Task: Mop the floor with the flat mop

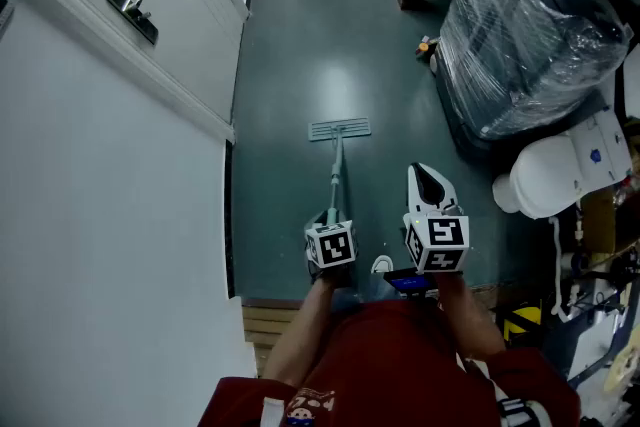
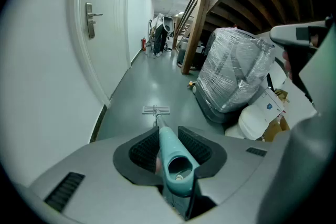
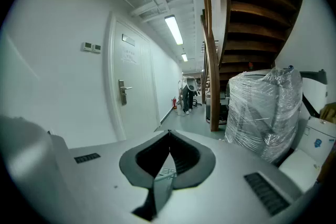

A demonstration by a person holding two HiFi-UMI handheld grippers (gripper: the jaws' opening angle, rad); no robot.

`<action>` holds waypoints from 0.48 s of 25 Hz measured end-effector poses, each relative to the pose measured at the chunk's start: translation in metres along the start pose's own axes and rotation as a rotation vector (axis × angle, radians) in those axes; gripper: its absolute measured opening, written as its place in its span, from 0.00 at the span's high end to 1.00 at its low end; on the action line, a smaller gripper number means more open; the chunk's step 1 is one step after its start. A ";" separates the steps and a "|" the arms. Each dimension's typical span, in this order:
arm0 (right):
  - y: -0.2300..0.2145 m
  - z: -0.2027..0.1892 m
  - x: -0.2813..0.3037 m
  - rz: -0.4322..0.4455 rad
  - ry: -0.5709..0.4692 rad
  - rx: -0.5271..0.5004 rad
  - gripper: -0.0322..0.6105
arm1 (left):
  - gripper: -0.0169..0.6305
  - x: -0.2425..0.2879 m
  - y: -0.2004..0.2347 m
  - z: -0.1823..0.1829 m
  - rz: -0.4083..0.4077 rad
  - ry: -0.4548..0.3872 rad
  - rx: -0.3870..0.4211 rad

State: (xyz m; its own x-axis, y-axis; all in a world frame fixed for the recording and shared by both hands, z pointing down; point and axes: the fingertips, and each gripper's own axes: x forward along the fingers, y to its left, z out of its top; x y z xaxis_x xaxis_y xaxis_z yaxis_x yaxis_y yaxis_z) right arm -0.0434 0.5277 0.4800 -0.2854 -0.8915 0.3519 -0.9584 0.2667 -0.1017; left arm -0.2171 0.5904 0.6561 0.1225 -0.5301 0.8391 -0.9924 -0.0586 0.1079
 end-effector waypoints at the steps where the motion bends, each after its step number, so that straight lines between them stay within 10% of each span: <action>1: -0.005 -0.001 -0.003 0.000 0.000 0.001 0.92 | 0.78 0.001 -0.003 -0.001 0.004 0.001 0.000; 12: -0.042 -0.007 -0.020 -0.003 0.000 0.014 0.92 | 0.77 0.007 -0.041 -0.005 0.010 0.011 0.008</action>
State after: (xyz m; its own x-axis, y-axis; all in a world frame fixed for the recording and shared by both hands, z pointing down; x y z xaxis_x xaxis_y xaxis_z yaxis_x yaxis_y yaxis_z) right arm 0.0023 0.5367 0.4834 -0.2822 -0.8924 0.3521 -0.9593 0.2587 -0.1132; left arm -0.1754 0.5930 0.6601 0.1130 -0.5214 0.8458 -0.9936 -0.0606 0.0954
